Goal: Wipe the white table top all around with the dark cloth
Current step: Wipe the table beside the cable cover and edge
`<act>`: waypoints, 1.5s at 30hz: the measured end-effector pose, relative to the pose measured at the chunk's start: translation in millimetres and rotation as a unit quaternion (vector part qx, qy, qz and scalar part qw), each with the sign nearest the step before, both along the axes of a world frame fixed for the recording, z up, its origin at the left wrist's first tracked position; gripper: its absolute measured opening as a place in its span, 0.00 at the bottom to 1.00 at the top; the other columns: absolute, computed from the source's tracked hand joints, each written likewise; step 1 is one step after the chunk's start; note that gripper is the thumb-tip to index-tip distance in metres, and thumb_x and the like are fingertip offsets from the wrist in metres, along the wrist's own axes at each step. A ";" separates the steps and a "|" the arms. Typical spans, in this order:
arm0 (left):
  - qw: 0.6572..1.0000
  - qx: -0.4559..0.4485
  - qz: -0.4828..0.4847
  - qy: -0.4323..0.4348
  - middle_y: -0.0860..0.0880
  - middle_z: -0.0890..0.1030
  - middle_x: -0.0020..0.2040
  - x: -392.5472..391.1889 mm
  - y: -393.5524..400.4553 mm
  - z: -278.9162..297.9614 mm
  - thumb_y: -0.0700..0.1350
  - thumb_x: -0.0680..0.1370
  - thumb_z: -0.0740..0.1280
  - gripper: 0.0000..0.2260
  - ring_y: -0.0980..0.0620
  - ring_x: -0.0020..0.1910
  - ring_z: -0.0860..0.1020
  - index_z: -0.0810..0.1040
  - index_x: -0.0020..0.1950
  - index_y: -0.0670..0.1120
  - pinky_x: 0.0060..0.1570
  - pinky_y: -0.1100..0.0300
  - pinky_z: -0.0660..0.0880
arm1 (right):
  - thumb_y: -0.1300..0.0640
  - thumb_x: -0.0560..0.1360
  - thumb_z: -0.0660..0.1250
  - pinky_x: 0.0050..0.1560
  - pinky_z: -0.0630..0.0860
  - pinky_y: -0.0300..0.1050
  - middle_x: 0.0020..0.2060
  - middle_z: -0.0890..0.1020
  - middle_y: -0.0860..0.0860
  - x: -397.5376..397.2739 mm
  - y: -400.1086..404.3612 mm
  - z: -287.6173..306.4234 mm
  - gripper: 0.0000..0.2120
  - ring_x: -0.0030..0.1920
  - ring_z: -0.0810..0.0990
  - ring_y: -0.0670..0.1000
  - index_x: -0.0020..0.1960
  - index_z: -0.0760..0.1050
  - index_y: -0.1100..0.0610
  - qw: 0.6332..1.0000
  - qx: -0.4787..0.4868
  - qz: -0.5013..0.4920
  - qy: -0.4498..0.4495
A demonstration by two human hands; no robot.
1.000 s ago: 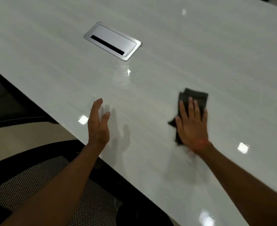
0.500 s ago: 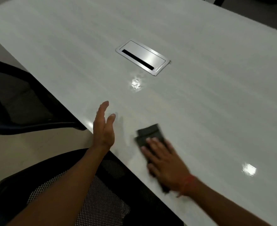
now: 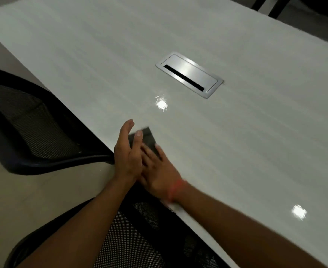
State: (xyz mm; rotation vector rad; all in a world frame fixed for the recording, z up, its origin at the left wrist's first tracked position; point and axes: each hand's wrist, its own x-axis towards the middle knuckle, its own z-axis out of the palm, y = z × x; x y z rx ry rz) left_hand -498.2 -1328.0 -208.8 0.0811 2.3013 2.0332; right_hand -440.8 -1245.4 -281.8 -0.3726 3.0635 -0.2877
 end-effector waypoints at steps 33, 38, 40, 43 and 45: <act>0.925 -0.137 -0.352 0.043 0.52 0.71 0.74 168.3 151.4 -16.8 0.57 0.81 0.59 0.25 0.56 0.74 0.66 0.67 0.75 0.48 0.73 0.62 0.60 | 0.44 0.79 0.43 0.75 0.52 0.65 0.78 0.60 0.60 258.4 248.8 0.8 0.32 0.78 0.58 0.63 0.78 0.61 0.57 0.861 0.048 -0.505 -0.047; 0.913 -0.142 -0.376 0.064 0.51 0.70 0.75 216.8 218.3 -5.8 0.57 0.80 0.58 0.26 0.55 0.74 0.66 0.67 0.76 0.49 0.75 0.58 0.61 | 0.45 0.82 0.51 0.78 0.47 0.62 0.80 0.56 0.55 296.4 173.4 2.5 0.27 0.80 0.49 0.57 0.80 0.57 0.51 0.962 0.009 -0.271 -0.019; 0.904 -0.163 -0.388 0.072 0.52 0.69 0.76 237.6 237.1 -12.7 0.59 0.80 0.57 0.26 0.54 0.76 0.64 0.66 0.76 0.50 0.76 0.52 0.60 | 0.45 0.83 0.51 0.79 0.43 0.59 0.81 0.51 0.52 360.9 173.5 5.5 0.28 0.81 0.44 0.54 0.81 0.51 0.48 0.969 -0.008 -0.244 -0.036; 0.901 -0.180 -0.390 0.057 0.50 0.68 0.76 275.5 269.9 -23.8 0.60 0.81 0.57 0.26 0.51 0.77 0.64 0.66 0.76 0.50 0.76 0.46 0.60 | 0.45 0.82 0.54 0.77 0.52 0.61 0.80 0.53 0.53 459.0 221.9 6.9 0.29 0.80 0.49 0.54 0.81 0.52 0.49 0.946 0.021 -0.320 -0.040; 0.895 -0.193 -0.400 0.043 0.50 0.68 0.76 302.9 296.7 -27.8 0.61 0.81 0.57 0.27 0.50 0.77 0.63 0.66 0.77 0.50 0.76 0.45 0.60 | 0.46 0.81 0.54 0.74 0.57 0.62 0.80 0.56 0.55 510.9 275.1 5.8 0.28 0.80 0.54 0.56 0.80 0.56 0.50 0.915 0.036 -0.399 -0.051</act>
